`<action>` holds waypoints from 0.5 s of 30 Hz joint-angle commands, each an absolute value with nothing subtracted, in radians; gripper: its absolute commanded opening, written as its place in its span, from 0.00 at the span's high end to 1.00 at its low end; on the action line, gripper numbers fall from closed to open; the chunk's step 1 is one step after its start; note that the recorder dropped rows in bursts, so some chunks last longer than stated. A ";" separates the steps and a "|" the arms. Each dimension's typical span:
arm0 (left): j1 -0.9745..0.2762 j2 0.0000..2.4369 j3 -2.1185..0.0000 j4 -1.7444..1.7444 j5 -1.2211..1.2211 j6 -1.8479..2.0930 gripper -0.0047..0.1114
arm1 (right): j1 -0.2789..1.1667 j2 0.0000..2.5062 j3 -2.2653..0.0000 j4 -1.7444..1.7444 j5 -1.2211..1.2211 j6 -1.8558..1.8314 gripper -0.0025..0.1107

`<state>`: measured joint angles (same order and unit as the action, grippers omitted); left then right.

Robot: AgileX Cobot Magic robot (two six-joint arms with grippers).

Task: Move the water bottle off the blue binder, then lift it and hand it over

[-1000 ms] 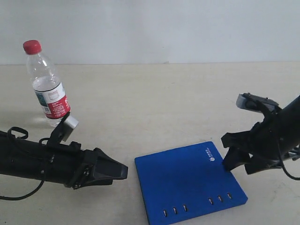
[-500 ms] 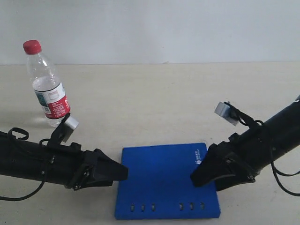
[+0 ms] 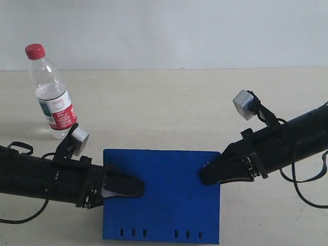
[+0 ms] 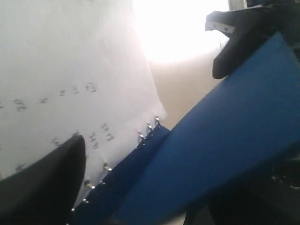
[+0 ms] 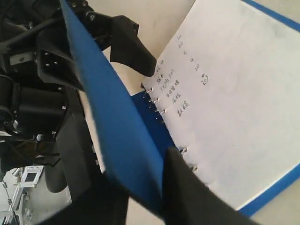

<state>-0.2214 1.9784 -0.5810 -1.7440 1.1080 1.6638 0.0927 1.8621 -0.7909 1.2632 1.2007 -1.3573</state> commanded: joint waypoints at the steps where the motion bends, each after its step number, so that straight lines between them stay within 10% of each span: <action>1: -0.230 1.981 -0.583 -1.744 1.212 1.732 0.44 | 0.094 1.864 -0.791 1.275 1.221 -1.371 0.98; 15: -0.218 1.981 -0.583 -1.744 0.994 1.631 0.44 | 0.091 1.848 -0.791 1.333 0.547 -1.007 0.98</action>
